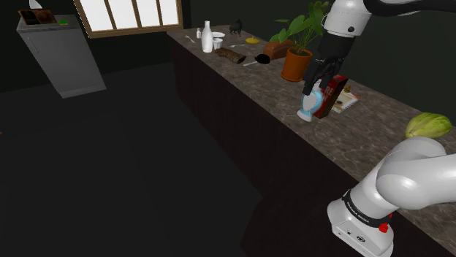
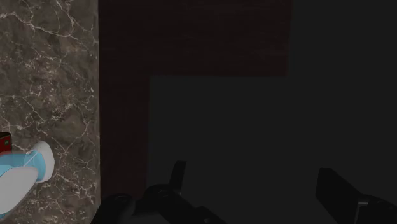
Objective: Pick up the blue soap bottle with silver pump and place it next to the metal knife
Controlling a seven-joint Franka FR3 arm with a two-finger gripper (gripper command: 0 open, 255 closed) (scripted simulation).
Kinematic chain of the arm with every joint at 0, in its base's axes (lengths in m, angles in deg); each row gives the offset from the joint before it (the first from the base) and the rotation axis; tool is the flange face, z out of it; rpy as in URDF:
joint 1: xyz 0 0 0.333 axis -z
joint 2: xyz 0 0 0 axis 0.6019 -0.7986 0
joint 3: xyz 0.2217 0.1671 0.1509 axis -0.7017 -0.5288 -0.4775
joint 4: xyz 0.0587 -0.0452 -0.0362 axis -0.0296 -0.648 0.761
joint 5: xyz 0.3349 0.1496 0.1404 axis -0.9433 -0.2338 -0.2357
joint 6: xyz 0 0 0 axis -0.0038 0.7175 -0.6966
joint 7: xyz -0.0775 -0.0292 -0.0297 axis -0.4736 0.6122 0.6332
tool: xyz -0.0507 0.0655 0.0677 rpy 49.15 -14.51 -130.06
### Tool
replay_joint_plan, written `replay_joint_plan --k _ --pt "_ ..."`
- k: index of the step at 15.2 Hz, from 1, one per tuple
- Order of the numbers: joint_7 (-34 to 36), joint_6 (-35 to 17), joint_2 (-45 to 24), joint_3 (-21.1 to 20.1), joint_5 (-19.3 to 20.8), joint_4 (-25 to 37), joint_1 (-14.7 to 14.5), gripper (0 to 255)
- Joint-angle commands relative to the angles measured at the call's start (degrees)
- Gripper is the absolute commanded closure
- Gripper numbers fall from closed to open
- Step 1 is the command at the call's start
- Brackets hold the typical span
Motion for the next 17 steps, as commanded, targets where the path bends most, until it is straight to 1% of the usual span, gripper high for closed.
replay_joint_plan --k 1,9,17 --pt "0.0 0.0 0.0 0.0 0.0 0.0 0.0 0" --pt "-6.66 -3.44 -13.4 6.11 5.93 4.43 3.72 0" --pt "-12.57 -5.79 -28.56 11.37 10.16 12.49 6.97 0"
